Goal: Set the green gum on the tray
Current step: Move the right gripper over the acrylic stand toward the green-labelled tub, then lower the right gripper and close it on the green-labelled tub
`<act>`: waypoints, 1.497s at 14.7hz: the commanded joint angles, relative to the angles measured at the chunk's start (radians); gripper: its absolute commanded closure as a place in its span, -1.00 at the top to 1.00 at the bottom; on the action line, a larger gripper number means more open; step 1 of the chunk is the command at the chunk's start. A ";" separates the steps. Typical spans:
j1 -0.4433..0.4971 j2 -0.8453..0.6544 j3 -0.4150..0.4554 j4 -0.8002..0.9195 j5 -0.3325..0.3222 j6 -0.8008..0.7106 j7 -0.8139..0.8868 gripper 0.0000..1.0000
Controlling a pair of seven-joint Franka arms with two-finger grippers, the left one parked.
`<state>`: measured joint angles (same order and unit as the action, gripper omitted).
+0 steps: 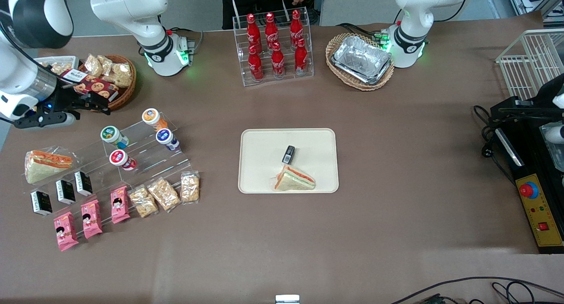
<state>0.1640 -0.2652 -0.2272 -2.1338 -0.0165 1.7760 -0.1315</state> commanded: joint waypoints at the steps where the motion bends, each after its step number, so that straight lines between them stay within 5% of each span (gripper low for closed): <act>1: 0.002 -0.025 -0.050 -0.101 -0.031 0.121 -0.066 1.00; 20: 0.002 0.090 -0.055 -0.256 -0.040 0.392 -0.066 1.00; 21: 0.002 0.090 -0.055 -0.256 -0.040 0.390 -0.068 0.86; 22: 0.002 0.089 -0.055 -0.256 -0.040 0.388 -0.076 0.51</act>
<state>0.1642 -0.1745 -0.2803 -2.3819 -0.0344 2.1443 -0.1946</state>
